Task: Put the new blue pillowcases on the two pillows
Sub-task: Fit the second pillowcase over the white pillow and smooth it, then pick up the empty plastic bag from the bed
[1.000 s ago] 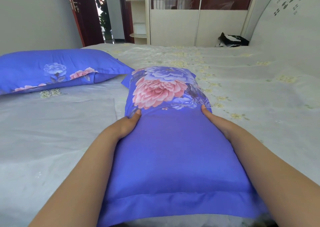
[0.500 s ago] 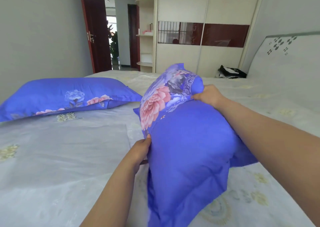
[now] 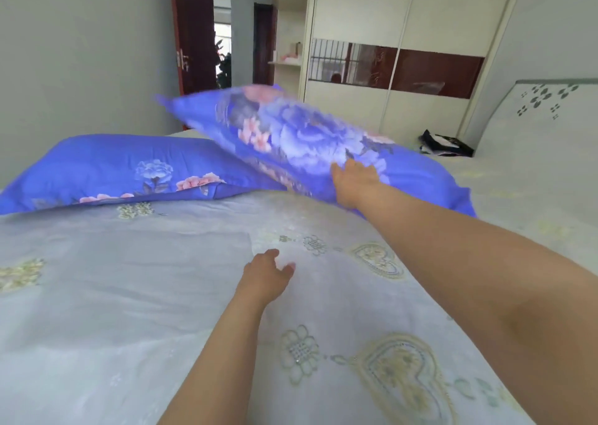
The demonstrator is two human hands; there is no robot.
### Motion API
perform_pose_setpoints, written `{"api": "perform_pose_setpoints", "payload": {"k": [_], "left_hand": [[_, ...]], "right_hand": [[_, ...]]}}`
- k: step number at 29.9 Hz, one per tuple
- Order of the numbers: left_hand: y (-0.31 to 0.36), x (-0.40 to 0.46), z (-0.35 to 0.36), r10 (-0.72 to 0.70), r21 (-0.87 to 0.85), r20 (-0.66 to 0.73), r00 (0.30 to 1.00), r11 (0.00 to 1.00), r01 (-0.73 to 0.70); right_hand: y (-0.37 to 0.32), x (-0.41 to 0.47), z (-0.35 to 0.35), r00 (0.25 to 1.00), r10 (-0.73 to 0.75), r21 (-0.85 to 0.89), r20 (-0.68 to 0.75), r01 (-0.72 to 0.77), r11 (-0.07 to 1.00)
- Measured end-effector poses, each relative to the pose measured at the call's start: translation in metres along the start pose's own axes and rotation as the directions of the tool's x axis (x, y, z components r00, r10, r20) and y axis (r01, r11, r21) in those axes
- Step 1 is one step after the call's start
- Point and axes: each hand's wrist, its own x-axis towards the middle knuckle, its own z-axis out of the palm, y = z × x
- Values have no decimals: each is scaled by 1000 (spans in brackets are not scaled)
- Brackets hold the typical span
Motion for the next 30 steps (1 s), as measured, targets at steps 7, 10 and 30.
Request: {"api": "perform_pose_setpoints", "payload": {"k": [7, 10, 30], "left_hand": [[-61, -10, 0, -202, 570, 216, 955, 821, 44], [-70, -15, -11, -221, 558, 157, 962, 824, 98], [-121, -124, -70, -121, 508, 382, 916, 855, -99]], "right_hand": [[-92, -58, 79, 835, -407, 391, 370, 258, 884], [-123, -77, 115, 818, -377, 630, 434, 24, 777], [-104, -180, 134, 953, -290, 608, -92, 285, 741]]}}
